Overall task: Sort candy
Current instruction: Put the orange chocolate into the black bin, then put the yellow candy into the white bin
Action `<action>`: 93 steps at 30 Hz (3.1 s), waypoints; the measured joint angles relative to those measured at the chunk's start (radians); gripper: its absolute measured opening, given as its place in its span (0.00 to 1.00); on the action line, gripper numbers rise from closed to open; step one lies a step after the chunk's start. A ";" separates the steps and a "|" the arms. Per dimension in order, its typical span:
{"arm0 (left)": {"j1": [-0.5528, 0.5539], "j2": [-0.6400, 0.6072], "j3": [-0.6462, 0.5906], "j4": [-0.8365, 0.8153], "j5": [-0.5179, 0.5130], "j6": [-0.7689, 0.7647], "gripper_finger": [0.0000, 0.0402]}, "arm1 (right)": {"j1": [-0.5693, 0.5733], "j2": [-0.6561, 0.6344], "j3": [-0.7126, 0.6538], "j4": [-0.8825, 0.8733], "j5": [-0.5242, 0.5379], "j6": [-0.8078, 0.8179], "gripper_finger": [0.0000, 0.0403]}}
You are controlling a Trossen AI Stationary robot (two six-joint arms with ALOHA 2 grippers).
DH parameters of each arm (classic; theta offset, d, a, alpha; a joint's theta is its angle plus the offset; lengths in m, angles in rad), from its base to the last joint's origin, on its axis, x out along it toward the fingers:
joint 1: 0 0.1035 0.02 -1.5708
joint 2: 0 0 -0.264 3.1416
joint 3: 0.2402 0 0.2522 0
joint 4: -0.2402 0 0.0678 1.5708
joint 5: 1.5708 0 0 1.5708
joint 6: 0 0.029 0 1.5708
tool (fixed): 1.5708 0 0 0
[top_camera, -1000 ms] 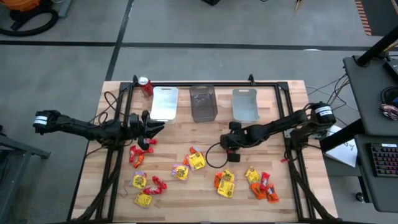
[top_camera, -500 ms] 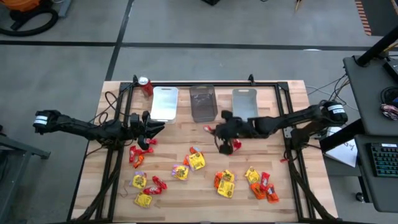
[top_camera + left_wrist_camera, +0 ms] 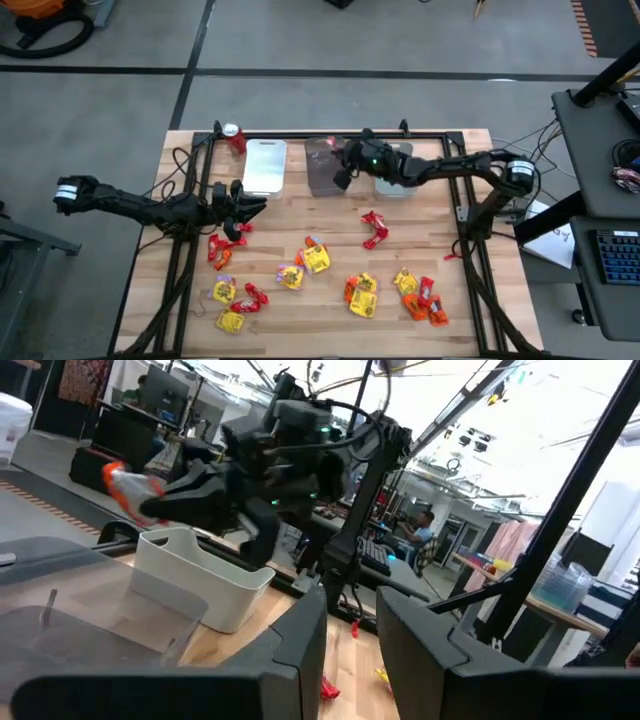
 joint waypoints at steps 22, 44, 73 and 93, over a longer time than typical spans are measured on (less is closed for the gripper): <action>-0.006 0.018 0.000 -0.001 0.002 -0.047 0.19 | 0.047 -0.050 0.000 -0.055 -0.164 0.103 0.39; -0.249 0.460 0.455 -0.637 0.174 0.203 0.19 | 0.518 -0.386 0.000 -0.675 -0.187 0.343 0.35; -0.289 1.086 0.723 -0.572 -0.021 0.497 0.66 | 0.611 -0.387 -0.001 -0.839 -0.150 0.387 0.35; -0.289 1.078 0.724 -0.581 -0.036 0.460 0.11 | 0.613 -0.387 -0.001 -0.842 -0.150 0.407 0.32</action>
